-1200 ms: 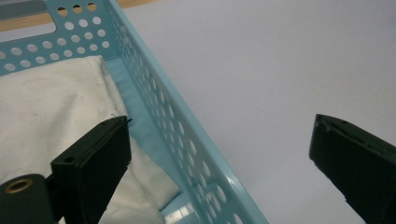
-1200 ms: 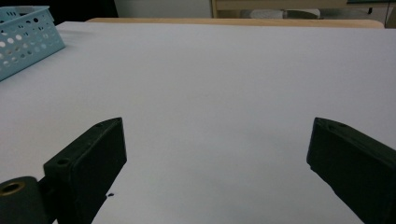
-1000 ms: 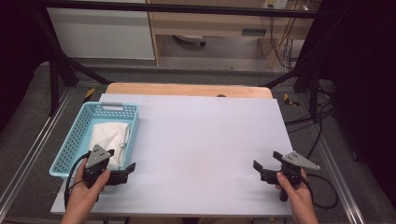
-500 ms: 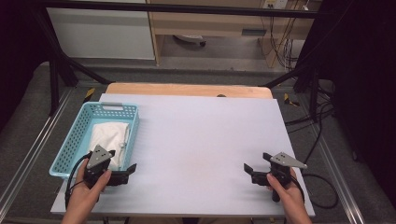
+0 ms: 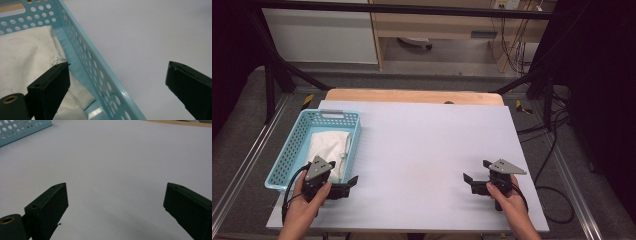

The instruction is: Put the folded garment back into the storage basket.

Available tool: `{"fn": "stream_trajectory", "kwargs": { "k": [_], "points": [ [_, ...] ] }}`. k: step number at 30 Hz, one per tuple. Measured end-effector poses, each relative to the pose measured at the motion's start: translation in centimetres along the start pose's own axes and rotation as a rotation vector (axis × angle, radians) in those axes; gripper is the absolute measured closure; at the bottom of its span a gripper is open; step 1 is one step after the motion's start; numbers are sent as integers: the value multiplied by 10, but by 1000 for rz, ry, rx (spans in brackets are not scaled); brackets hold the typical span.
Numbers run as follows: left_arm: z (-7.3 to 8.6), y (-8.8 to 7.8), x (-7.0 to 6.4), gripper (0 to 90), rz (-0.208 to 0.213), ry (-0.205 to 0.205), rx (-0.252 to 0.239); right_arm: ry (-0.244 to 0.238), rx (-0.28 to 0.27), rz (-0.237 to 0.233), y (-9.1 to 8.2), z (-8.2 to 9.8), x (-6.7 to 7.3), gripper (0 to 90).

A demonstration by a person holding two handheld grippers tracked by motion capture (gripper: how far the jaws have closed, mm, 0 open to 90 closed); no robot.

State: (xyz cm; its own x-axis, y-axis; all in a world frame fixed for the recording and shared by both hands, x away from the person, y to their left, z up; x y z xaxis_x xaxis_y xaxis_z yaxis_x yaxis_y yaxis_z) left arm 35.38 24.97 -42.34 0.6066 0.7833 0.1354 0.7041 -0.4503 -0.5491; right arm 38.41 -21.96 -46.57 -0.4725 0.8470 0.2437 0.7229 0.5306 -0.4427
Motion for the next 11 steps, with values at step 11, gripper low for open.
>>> {"fn": "stream_trajectory", "kwargs": {
  "k": [11],
  "points": [
    [-8, 0, -8, 63, 5, 4, -34, -48, -28, -53, 1, -1, 17, 64]
  ]
}}
Point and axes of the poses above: each handheld gripper's, and its own axes: y roughly forward along the jaws, z roughly out of its underside, x roughly to its left, the point moved 4 cm from there along y, roughly forward along the jaws, and after that the axes turned 10 degrees about y, right-handed, at the moved point
